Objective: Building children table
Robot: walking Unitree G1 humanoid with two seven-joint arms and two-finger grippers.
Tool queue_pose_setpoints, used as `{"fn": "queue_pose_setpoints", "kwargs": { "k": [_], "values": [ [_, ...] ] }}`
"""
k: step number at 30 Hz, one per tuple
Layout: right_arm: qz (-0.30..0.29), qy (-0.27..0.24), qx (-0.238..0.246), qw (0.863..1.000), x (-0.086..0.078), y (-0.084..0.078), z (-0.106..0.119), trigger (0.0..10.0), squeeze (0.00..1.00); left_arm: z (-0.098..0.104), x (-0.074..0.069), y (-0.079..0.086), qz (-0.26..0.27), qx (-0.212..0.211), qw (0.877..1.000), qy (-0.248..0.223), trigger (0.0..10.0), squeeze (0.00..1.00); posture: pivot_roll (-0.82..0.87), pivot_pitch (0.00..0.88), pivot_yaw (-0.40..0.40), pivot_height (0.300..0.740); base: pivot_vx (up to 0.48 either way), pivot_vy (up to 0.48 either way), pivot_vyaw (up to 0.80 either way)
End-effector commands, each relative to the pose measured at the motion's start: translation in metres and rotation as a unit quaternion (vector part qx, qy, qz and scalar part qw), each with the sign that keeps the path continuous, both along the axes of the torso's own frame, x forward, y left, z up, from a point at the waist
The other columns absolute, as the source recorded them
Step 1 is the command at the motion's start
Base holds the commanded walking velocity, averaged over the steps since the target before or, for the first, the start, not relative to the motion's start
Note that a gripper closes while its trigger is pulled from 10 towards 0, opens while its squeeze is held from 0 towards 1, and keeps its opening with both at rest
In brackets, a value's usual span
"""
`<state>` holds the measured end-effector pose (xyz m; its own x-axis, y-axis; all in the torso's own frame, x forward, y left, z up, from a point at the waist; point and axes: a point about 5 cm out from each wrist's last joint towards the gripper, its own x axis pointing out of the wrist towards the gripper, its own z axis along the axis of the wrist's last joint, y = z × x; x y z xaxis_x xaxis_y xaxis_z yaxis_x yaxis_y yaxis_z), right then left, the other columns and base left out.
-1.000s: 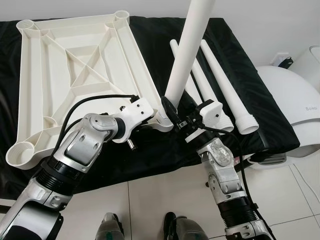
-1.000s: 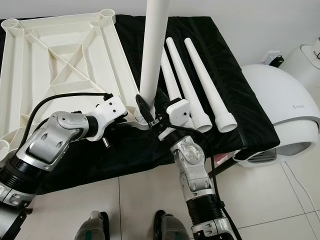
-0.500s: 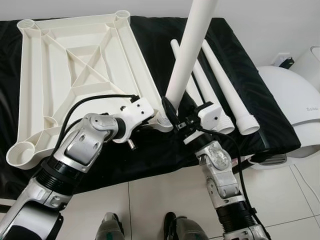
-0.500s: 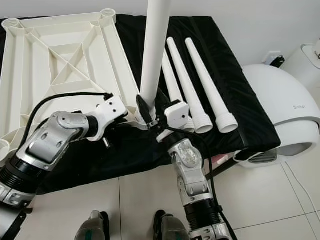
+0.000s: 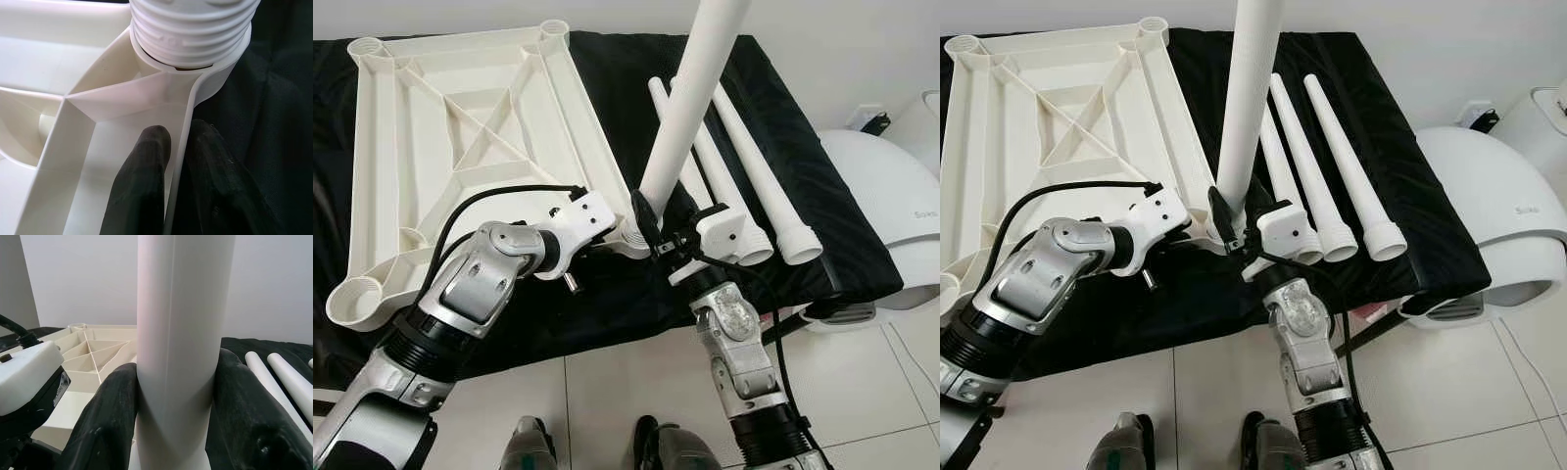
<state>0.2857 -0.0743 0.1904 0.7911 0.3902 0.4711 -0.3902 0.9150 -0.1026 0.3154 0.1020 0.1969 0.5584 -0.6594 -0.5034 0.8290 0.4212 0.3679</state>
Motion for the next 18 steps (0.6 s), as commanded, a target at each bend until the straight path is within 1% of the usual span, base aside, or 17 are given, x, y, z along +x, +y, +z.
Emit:
{"fn": "queue_pose_setpoints", "kwargs": {
  "k": [1,7,10,11,14,18],
  "values": [
    [-0.046,0.082,-0.017,0.995,0.0037,-0.0116,-0.0315,10.0,0.00,0.0059,0.0016,-0.0019,-0.004,0.001,1.000,-0.015,10.0,0.00,0.09,0.203,-0.050,0.740,0.000,0.000,0.00],
    [-0.064,0.081,-0.015,0.995,0.0035,-0.0116,-0.0310,10.0,0.00,0.0058,0.0014,-0.0023,-0.005,0.002,1.000,-0.016,10.0,0.00,0.09,0.201,-0.050,0.740,0.000,0.000,0.00],
    [-0.088,0.083,-0.011,0.993,0.0032,-0.0119,-0.0309,10.0,0.00,0.0057,0.0012,-0.0025,-0.005,0.002,1.000,-0.016,10.0,0.00,0.10,0.198,-0.051,0.740,0.000,0.000,0.00],
    [-0.088,0.083,-0.011,0.993,0.0032,-0.0119,-0.0309,10.0,0.00,0.0057,0.0012,-0.0025,-0.005,0.002,1.000,-0.016,10.0,0.00,0.10,0.198,-0.051,0.740,0.000,0.000,0.00],
    [-0.123,0.092,-0.008,0.988,0.0014,-0.0118,-0.0330,10.0,0.00,0.0065,0.0016,-0.0022,-0.005,0.002,1.000,-0.016,10.0,0.00,0.10,0.200,-0.051,0.740,0.000,0.000,0.00],
    [-0.141,0.096,-0.007,0.985,-0.0010,-0.0114,-0.0349,10.0,0.00,0.0068,0.0018,-0.0018,-0.005,0.003,1.000,-0.017,10.0,0.00,0.10,0.202,-0.051,0.740,0.000,0.000,0.00]
  ]
}}
